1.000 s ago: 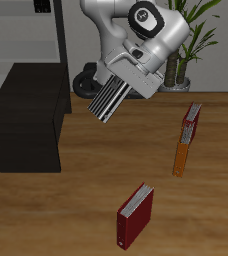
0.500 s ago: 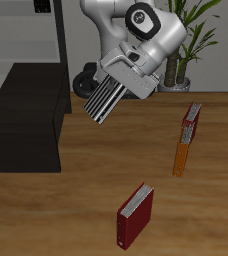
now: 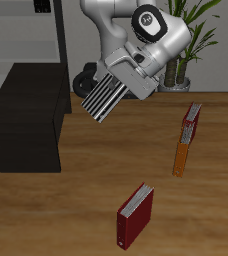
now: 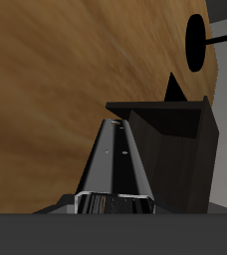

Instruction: Place the striped book in the top region of the shelf

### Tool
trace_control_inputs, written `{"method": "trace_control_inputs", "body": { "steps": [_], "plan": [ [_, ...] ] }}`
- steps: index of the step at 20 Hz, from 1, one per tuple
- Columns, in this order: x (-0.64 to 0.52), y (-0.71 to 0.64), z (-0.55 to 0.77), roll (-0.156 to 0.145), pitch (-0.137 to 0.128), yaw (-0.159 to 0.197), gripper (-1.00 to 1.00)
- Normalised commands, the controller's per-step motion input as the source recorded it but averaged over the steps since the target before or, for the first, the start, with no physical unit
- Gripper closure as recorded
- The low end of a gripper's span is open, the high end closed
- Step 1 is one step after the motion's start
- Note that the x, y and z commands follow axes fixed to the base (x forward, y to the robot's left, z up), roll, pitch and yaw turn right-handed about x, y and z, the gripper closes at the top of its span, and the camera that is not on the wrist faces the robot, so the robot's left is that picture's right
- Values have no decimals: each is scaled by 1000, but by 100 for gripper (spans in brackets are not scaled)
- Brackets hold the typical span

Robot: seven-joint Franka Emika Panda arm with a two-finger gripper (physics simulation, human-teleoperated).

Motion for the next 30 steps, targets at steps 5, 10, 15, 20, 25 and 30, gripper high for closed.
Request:
{"method": "trace_control_inputs", "body": {
  "steps": [5, 10, 15, 20, 25, 30],
  "plan": [
    [-16, 63, -135, -34, 65, 29, 100],
    [-46, -16, -42, -67, 24, -2, 100],
    [-2, -77, -76, -40, 18, 5, 100],
    [-78, -14, -71, -11, 19, -8, 100],
    [73, -61, -56, -44, 15, 6, 100],
    [71, 5, -121, -53, 31, 38, 100]
  ]
}}
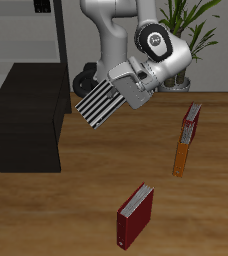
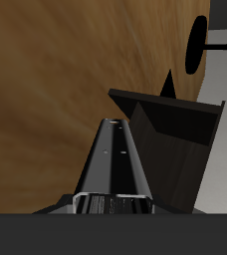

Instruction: Place the striped book in the top region of the shelf

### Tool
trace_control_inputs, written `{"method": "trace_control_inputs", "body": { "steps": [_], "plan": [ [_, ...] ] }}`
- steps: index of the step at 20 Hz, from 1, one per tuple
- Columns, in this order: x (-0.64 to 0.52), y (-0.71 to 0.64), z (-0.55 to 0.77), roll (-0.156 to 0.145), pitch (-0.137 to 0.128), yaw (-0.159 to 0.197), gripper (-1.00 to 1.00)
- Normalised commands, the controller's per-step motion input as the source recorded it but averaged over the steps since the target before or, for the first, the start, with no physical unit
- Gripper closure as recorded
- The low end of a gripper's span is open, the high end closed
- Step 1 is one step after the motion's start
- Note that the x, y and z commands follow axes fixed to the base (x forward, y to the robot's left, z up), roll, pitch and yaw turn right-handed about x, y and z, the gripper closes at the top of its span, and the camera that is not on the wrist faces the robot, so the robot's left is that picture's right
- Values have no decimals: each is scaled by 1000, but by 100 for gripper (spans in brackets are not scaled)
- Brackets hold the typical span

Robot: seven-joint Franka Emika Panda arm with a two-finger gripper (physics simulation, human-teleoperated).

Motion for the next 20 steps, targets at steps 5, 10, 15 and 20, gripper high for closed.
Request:
{"method": "trace_control_inputs", "body": {
  "steps": [5, 10, 15, 20],
  "plan": [
    [113, 78, -78, -44, 19, 21, 100],
    [31, 29, -90, -68, 36, 17, 100],
    [9, -4, -26, -25, -1, -7, 100],
    [65, -249, 8, -67, 15, -28, 100]
  ]
}}
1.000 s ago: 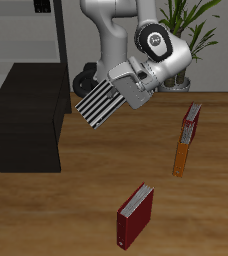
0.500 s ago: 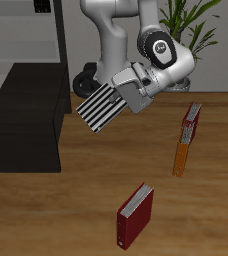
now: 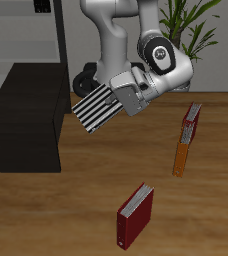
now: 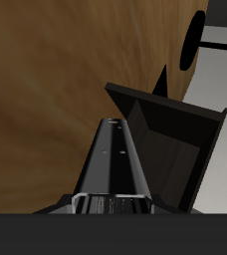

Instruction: Place the striped book in the top region of the shelf

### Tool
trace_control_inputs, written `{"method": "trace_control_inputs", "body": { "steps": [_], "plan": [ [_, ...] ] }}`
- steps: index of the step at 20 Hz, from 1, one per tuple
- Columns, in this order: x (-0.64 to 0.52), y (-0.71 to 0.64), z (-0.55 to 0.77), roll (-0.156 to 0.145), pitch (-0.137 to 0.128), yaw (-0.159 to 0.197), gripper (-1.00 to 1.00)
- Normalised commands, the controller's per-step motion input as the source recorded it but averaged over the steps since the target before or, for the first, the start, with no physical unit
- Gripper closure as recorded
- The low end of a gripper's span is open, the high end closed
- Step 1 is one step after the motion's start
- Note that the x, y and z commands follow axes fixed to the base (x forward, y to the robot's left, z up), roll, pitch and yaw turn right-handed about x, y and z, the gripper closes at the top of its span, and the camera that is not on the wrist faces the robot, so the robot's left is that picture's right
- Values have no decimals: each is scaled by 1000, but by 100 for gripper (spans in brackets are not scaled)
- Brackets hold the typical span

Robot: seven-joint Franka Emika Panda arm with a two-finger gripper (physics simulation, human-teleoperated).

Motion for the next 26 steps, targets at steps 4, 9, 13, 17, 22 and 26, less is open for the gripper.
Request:
{"method": "trace_control_inputs", "body": {
  "steps": [4, 9, 13, 17, 22, 26],
  "plan": [
    [87, -240, 82, -63, -8, -37, 100],
    [69, -265, 73, -60, -9, -36, 100],
    [39, -247, -58, -48, -10, -1, 100],
    [112, -164, -41, -32, 14, -15, 100],
    [46, -183, -52, -40, 15, -17, 100],
    [84, -156, -29, -32, 11, -11, 100]
  ]
}}
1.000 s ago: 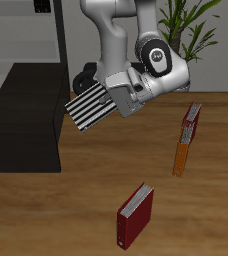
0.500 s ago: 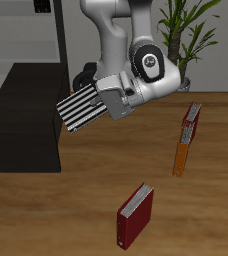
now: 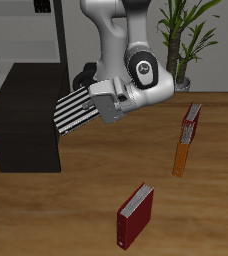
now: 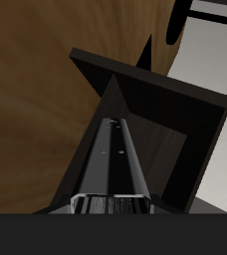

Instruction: Place the striped book in the top region of the shelf

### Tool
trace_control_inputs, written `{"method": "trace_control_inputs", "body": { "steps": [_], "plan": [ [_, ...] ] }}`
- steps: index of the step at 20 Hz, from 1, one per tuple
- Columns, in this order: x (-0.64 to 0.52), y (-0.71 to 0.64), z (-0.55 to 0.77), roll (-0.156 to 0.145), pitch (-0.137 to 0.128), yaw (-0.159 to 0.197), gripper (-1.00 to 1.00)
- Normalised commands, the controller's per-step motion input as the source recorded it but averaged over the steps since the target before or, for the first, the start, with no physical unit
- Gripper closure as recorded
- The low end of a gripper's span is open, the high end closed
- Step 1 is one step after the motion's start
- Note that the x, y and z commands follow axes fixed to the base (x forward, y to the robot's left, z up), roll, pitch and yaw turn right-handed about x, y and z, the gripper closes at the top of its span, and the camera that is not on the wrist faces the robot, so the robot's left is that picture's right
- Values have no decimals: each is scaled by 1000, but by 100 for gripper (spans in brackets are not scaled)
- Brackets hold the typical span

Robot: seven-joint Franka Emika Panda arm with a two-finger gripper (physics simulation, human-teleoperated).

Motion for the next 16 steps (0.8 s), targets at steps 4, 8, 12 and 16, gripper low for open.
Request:
{"method": "trace_control_inputs", "body": {
  "steps": [4, 8, 12, 16],
  "plan": [
    [50, -293, -16, -71, 18, -27, 100],
    [-36, -296, 51, -41, -1, -25, 100],
    [6, -291, 97, -69, 4, -38, 100],
    [32, -168, 15, -26, 19, -22, 100]
  ]
}}
